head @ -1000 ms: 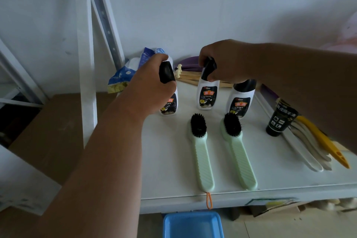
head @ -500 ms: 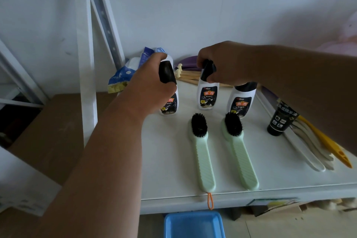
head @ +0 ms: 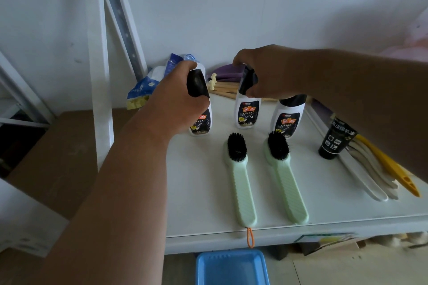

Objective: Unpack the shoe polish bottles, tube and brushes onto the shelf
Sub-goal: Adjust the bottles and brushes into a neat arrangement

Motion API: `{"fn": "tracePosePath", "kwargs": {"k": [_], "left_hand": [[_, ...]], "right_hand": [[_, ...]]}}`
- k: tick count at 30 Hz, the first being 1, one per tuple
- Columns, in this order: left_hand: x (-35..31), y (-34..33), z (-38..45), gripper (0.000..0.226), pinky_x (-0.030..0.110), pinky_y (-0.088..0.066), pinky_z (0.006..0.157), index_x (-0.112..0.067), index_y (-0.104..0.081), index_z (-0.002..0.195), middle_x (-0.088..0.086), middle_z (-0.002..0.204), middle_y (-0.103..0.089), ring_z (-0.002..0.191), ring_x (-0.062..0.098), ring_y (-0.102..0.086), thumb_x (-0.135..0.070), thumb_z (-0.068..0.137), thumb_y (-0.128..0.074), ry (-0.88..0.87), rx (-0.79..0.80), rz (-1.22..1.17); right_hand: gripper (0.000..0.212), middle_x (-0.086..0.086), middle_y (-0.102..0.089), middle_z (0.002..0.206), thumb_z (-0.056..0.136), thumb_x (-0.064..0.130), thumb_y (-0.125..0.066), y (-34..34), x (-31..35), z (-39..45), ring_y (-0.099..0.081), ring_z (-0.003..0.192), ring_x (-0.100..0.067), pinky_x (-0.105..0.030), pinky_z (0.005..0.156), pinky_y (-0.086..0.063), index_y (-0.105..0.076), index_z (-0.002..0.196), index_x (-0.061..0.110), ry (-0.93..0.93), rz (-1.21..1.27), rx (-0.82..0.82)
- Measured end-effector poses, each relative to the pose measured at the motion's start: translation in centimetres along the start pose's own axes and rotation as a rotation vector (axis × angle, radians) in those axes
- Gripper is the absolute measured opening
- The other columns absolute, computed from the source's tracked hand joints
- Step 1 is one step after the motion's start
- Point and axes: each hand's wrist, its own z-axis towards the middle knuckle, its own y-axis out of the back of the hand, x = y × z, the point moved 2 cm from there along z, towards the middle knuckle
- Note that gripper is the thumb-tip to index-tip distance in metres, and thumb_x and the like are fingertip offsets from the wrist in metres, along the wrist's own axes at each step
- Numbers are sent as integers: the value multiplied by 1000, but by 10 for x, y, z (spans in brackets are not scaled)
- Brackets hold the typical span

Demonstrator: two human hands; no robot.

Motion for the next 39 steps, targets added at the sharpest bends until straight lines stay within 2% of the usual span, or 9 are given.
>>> {"fn": "tracePosePath", "kwargs": {"k": [8, 13, 19, 21, 24, 30, 34, 37, 39], "left_hand": [[-3, 0, -1, 67, -12, -28, 61, -36, -53, 147, -12, 121, -64, 82, -12, -52, -19, 85, -72, -3, -5, 16], [-2, 1, -1, 63, -11, -29, 59, -38, -55, 143, -14, 117, -63, 83, -12, -54, -20, 84, -72, -10, -2, 17], [-1, 1, -2, 61, -12, -27, 62, -36, -57, 140, -24, 95, -57, 75, -42, -40, -18, 84, -72, -25, -7, 9], [-2, 1, -2, 63, -12, -28, 61, -36, -55, 143, -18, 104, -59, 78, -37, -46, -18, 85, -71, -22, -6, 10], [-2, 2, 0, 66, -11, -30, 58, -36, -52, 147, -12, 117, -63, 81, -11, -56, -18, 86, -71, -7, 5, -2], [5, 1, 3, 71, -5, -38, 57, -39, -48, 151, -9, 123, -68, 89, -3, -62, -18, 86, -71, 2, 31, -34], [12, 2, 5, 74, 10, -42, 63, -41, -45, 151, -8, 128, -68, 99, 7, -68, -20, 85, -72, 10, 71, -69], [14, 2, 3, 73, 6, -41, 59, -44, -47, 148, -13, 124, -66, 102, 9, -64, -24, 83, -74, 17, 57, -13], [17, -1, 0, 69, 11, -40, 62, -44, -50, 141, -12, 121, -67, 104, 14, -65, -24, 80, -75, 34, 75, 0]], "right_hand": [[72, 1, -58, 112, 86, 33, -74, 2, 0, -1, -54, 96, -25, -33, 72, -42, -41, 149, 24, -15, 2, 6], [84, -6, -62, 122, 80, 36, -81, 1, -1, -2, -59, 101, -29, -40, 79, -52, -36, 151, 25, -24, 9, 29], [93, -7, -63, 115, 76, 36, -84, 1, 1, -5, -62, 99, -31, -45, 82, -57, -31, 151, 25, -51, 26, 40], [95, -8, -66, 108, 73, 36, -85, 1, 2, -5, -64, 94, -32, -49, 79, -58, -29, 148, 20, -58, 29, 36], [102, -11, -69, 101, 70, 36, -87, 3, 3, -6, -67, 86, -32, -52, 73, -60, -23, 147, 15, -53, 32, 13], [138, -7, -71, 108, 70, 42, -90, 11, -1, -15, -68, 90, -27, -50, 80, -59, 12, 161, 24, -55, 81, 14], [142, -1, -66, 121, 68, 47, -91, 20, -16, -31, -66, 103, -26, -49, 89, -57, 15, 160, 29, -44, 89, 37], [140, 6, -63, 129, 66, 49, -92, 25, -32, -43, -67, 106, -23, -45, 94, -55, 12, 159, 36, -85, 84, 81], [136, 7, -65, 128, 66, 47, -93, 23, -41, -50, -68, 99, -21, -45, 89, -57, 7, 158, 40, -126, 89, 107]]}}
